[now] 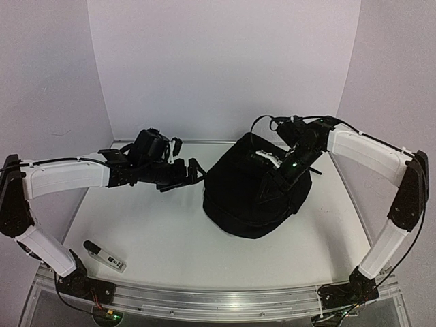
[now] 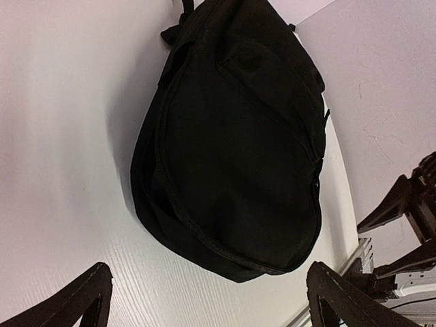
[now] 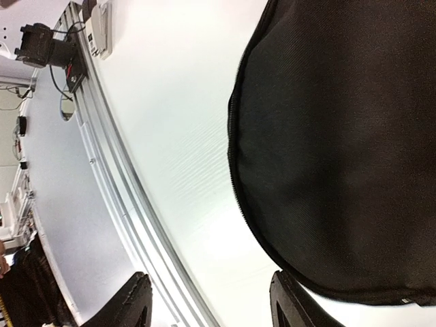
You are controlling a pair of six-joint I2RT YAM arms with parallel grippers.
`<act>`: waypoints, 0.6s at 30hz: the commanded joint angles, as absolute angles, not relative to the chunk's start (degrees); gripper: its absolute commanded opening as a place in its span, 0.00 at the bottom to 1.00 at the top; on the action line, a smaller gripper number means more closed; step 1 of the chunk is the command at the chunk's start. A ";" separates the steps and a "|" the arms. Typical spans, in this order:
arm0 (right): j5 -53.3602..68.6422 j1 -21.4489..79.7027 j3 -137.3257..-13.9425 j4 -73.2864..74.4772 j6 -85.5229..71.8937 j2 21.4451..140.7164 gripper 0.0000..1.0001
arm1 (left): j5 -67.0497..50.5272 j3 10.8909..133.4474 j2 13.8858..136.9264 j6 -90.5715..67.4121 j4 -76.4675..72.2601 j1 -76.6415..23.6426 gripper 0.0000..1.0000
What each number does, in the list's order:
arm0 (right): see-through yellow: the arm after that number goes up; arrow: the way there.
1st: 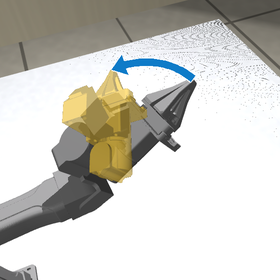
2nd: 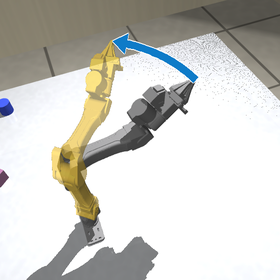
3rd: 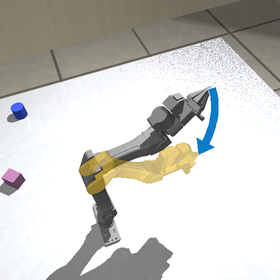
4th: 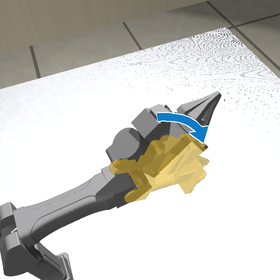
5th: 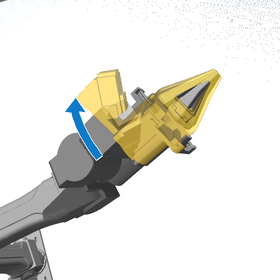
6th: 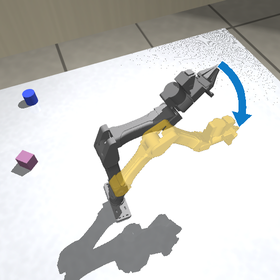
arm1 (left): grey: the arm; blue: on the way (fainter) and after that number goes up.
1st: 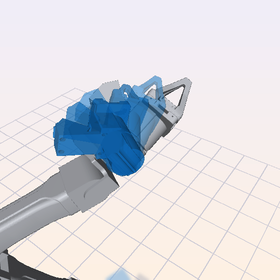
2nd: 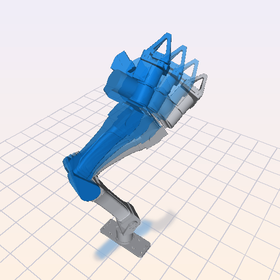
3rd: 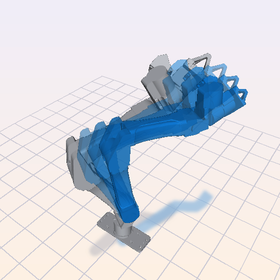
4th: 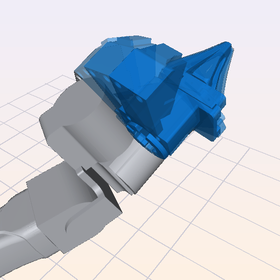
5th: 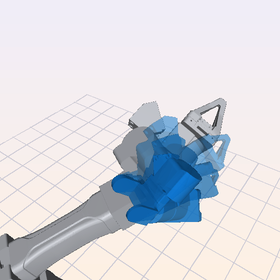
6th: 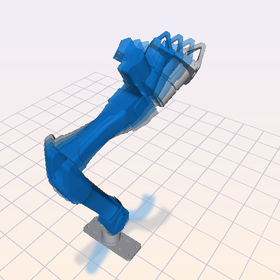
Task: Pack the student bag
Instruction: Adjust the student bag at the center of the board.
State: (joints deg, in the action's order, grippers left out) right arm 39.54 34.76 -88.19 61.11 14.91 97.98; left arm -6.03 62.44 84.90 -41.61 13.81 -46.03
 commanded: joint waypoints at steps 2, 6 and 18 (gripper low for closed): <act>32.55 28.53 -89.39 58.91 11.77 96.13 0.57 | -11.68 68.86 91.30 -37.95 12.25 -45.35 0.99; 27.76 21.47 -86.95 56.83 11.28 97.19 0.56 | -13.46 70.54 96.39 -40.60 12.14 -45.57 0.93; 29.04 16.07 -81.51 51.56 11.95 101.22 0.52 | -15.67 66.27 104.19 -48.40 2.15 -47.66 0.90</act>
State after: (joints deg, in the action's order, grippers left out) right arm 26.48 15.79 -82.93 54.00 12.27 100.60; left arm -14.25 66.56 102.67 -46.02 7.61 -47.73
